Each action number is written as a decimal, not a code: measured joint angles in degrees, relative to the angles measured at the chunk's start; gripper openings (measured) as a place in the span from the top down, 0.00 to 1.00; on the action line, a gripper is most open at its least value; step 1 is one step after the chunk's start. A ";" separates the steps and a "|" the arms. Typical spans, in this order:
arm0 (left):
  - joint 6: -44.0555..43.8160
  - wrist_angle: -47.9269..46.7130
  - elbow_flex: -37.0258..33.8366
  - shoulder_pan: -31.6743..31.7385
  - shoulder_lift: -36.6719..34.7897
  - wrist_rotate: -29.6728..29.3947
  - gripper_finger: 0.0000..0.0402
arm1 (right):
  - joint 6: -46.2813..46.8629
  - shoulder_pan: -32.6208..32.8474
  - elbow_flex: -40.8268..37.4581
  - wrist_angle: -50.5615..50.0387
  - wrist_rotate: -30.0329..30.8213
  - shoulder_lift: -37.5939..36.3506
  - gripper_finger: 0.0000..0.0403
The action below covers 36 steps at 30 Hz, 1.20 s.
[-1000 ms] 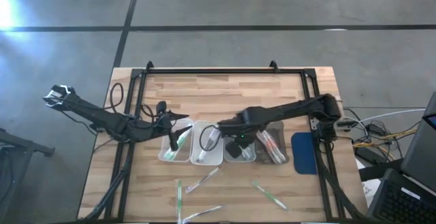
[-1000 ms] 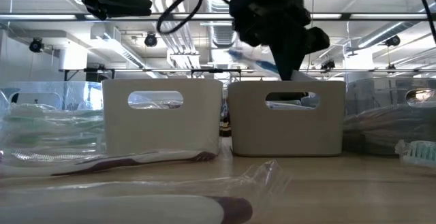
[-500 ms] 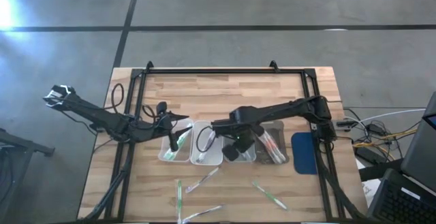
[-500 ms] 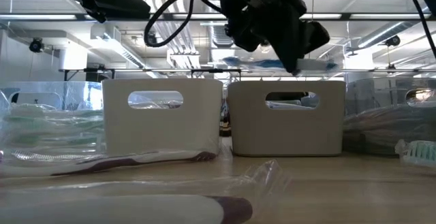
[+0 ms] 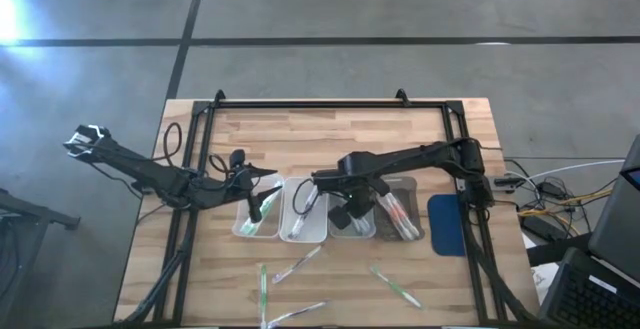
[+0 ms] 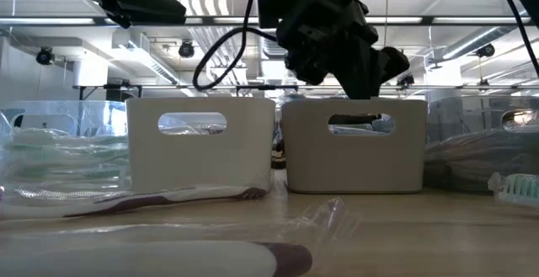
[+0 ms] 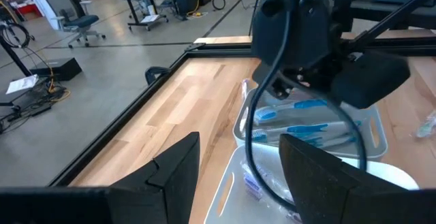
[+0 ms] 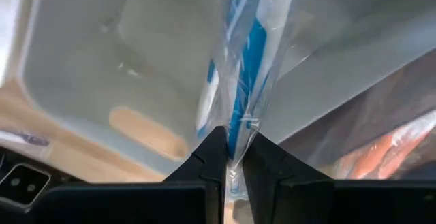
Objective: Pick & Place Toothbrushes
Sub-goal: Put the blue toothbrush into the gray bin
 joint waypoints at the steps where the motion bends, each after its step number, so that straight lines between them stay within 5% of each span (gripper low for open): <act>1: 0.00 0.00 0.00 0.01 0.00 -0.02 0.49 | 0.01 -0.10 -0.57 0.55 0.00 0.00 0.93; 20: 0.00 -0.38 0.00 0.01 -0.04 -0.04 0.49 | -1.18 -2.34 -7.27 8.22 -4.15 0.50 0.91; 36: 0.00 -0.42 0.00 0.01 -0.04 -0.04 0.49 | -1.54 -2.37 -5.72 8.94 -5.04 0.26 0.65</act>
